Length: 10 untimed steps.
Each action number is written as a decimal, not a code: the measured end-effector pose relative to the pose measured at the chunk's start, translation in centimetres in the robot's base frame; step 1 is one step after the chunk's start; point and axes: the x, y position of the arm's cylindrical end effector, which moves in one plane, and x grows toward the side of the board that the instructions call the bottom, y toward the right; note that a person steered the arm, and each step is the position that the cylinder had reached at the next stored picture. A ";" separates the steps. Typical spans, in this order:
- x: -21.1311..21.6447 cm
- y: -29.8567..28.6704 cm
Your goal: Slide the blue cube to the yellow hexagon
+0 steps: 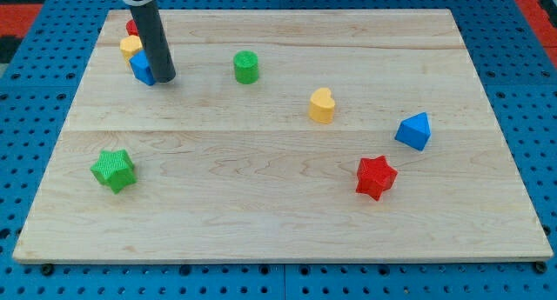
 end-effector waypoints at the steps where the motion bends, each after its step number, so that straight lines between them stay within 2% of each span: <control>1: 0.1 -0.4; 4: 0.7 -5.1; 7: -0.1 -12.5; 8: -1.6 -12.7; 10: -1.9 -12.1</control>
